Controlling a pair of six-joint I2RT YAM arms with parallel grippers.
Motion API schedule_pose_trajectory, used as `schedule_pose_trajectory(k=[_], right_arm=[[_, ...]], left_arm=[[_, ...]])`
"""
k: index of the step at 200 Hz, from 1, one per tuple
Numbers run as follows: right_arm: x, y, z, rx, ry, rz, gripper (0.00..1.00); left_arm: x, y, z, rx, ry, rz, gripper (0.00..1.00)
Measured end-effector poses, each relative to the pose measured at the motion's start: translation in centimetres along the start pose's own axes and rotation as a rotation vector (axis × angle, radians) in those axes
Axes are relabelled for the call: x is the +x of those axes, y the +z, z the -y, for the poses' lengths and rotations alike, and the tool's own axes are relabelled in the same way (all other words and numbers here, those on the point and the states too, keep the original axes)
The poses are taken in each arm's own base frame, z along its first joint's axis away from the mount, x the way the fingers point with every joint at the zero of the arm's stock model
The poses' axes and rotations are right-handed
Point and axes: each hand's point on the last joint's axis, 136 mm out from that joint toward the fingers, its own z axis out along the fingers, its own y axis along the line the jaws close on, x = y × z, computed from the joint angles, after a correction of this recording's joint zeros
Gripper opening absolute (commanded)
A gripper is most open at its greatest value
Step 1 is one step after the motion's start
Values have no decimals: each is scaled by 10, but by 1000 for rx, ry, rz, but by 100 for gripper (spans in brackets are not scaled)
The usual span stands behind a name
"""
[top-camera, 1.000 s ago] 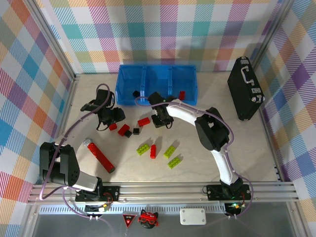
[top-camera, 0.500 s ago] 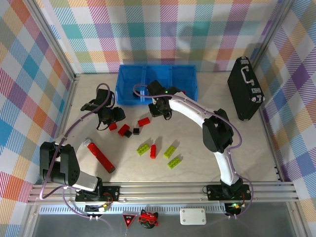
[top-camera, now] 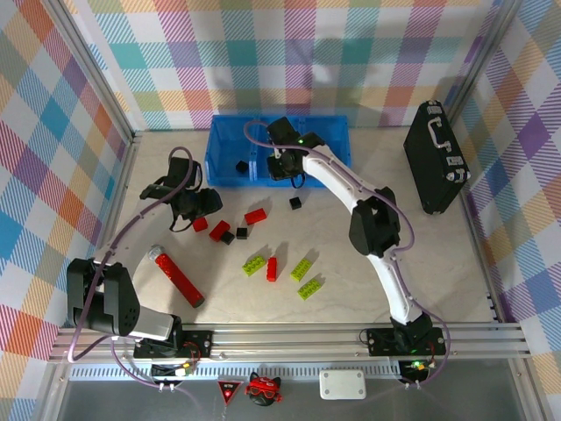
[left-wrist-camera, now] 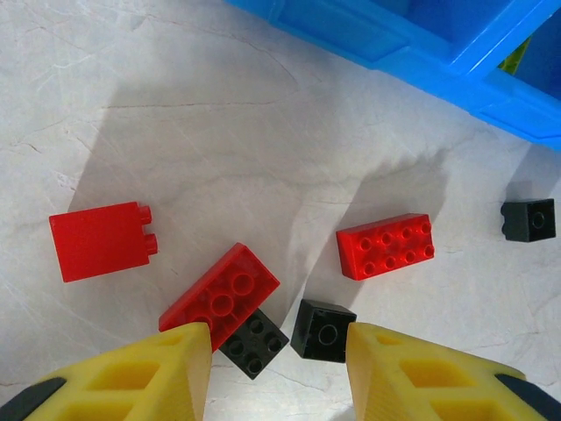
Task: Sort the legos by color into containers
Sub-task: Place the lego in the container.
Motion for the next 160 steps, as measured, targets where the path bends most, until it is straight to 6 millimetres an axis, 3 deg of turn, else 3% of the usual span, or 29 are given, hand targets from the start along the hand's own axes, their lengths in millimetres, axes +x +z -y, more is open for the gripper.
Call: schedule_pose_trajectory(k=[27, 54, 125, 160], right_arm=[[2, 28, 12, 20, 5, -31, 26], [-4, 40, 14, 20, -3, -20, 26], [-11, 44, 19, 26, -13, -5, 38], [-18, 38, 19, 28, -22, 17, 39]], left_arm=[[0, -3, 1, 5, 1, 9, 45], [4, -2, -2, 1, -1, 0, 45], [7, -3, -4, -4, -2, -9, 45], [11, -3, -6, -11, -3, -21, 46]])
